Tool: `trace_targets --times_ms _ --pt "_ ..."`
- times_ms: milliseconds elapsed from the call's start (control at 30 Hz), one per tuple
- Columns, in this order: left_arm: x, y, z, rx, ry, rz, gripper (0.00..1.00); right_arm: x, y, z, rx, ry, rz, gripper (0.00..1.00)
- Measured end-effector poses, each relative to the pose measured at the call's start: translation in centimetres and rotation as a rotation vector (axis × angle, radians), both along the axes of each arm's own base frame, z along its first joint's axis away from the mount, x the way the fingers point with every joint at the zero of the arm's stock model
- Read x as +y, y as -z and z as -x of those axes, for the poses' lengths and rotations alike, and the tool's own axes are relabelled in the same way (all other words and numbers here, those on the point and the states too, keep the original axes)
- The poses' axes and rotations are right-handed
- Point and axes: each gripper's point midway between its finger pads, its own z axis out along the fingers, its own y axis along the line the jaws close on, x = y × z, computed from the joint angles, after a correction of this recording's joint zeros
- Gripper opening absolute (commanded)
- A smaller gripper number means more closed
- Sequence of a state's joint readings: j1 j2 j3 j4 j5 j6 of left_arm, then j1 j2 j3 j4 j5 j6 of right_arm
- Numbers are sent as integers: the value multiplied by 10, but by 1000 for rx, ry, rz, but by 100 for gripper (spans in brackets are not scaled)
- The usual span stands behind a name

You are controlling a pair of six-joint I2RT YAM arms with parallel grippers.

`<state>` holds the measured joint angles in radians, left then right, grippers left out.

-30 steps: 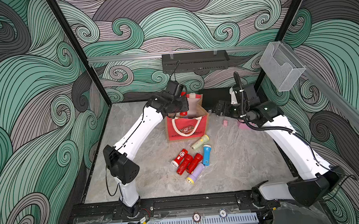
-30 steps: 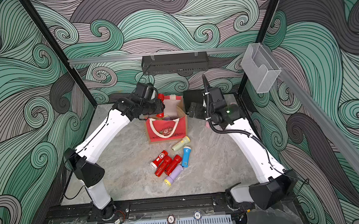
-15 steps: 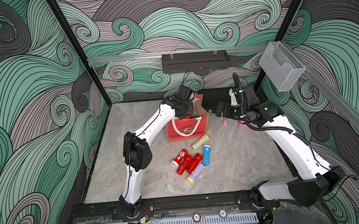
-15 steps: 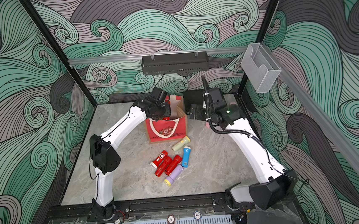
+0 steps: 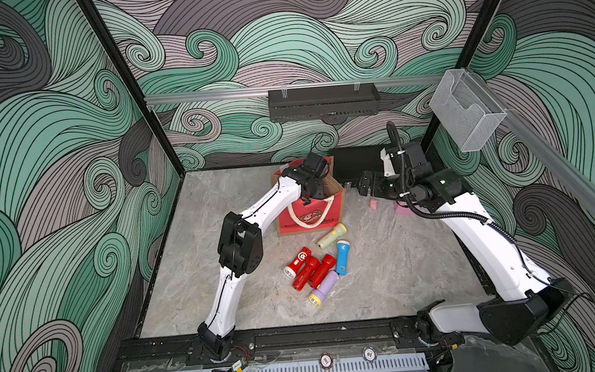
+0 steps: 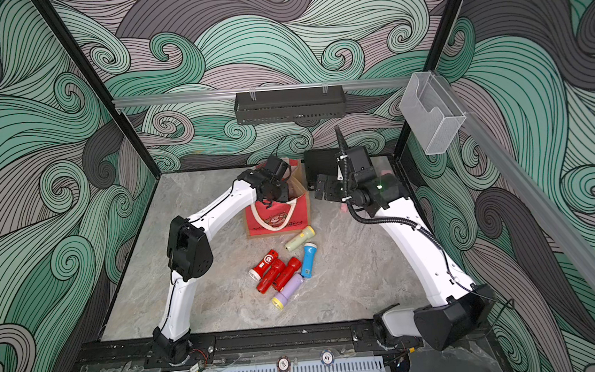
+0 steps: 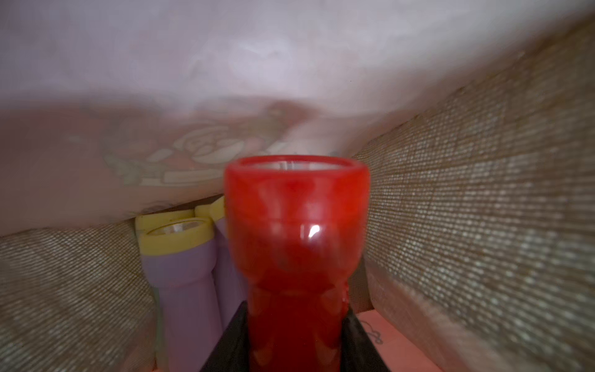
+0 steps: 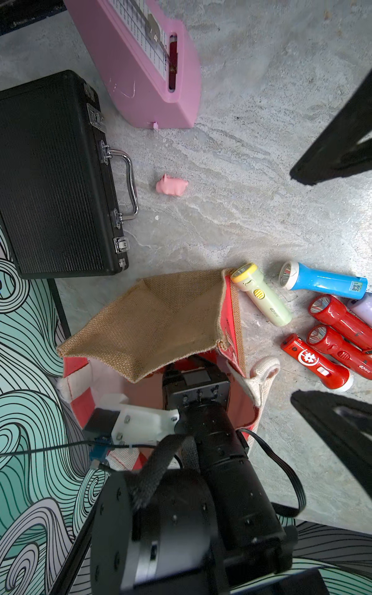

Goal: Put the flashlights into the tote bags
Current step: Place the flashlight in the canvas bag.

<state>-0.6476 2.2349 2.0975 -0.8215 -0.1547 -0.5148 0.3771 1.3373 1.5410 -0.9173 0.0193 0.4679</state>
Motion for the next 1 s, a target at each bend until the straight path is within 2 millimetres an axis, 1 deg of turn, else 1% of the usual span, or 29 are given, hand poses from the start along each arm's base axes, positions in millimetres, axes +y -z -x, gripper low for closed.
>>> trace_targets --times_ms 200,333,467,567,767,900,1000 --pt "-2 3 0 2 3 -1 0 -4 -2 11 -5 2 -3 100" --pt "-1 3 1 3 0 -10 0 -7 1 15 0 11 -1 100" --pt "2 -5 3 -7 -4 -41 0 -10 5 20 7 20 3 100" --pt "3 -13 4 -24 -2 -69 0 -13 4 21 1 29 9 100" --pt "-3 -13 15 -28 28 -117 0 -16 0 23 -13 38 13 99" --pt "-8 -23 13 -51 29 -117 0 -17 1 22 -13 40 21 100" --pt "-10 -26 9 -62 24 -109 0 -18 1 22 -14 42 27 99"
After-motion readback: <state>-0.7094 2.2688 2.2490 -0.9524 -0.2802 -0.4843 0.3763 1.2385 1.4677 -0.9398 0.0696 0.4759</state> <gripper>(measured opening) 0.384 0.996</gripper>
